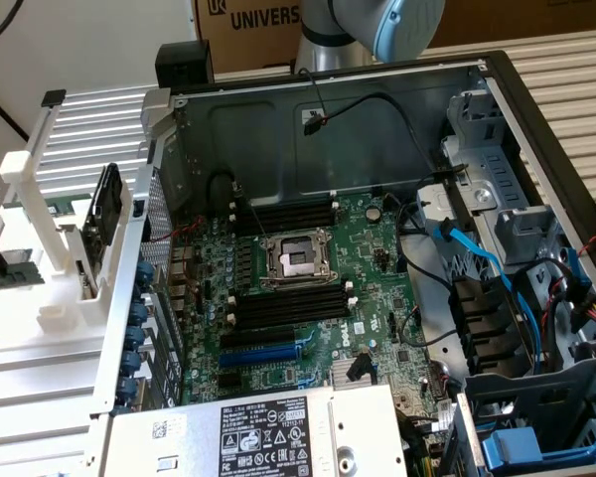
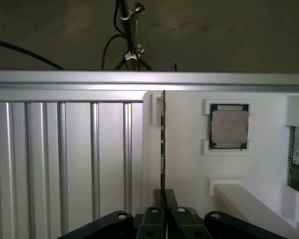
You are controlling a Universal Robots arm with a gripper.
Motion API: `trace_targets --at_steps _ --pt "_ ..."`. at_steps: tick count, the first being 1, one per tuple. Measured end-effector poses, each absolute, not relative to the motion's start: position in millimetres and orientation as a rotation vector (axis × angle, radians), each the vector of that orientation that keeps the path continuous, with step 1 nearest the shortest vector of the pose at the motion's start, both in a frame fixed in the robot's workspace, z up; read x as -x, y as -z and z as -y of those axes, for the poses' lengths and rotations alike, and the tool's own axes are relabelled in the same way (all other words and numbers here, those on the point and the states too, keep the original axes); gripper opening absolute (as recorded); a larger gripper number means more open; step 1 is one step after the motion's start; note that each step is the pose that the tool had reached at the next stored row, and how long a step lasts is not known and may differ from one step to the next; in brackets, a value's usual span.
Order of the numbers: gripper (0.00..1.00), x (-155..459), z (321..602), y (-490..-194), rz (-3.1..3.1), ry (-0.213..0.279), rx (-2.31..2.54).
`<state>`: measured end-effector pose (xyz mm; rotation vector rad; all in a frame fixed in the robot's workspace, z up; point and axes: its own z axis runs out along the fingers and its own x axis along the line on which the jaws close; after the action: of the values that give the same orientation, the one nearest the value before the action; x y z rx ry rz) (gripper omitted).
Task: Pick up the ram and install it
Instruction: 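Pick up the ram and move it above insertion slot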
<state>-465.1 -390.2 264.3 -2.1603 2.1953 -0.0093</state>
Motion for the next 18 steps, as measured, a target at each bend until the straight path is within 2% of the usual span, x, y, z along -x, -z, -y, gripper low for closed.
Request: trace_targets --at_steps 14,18 --pt "0.12 457.0 392.4 -326.6 -2.207 0.008 2.158" --pt "0.12 455.8 393.1 -328.7 -2.213 0.007 2.152"
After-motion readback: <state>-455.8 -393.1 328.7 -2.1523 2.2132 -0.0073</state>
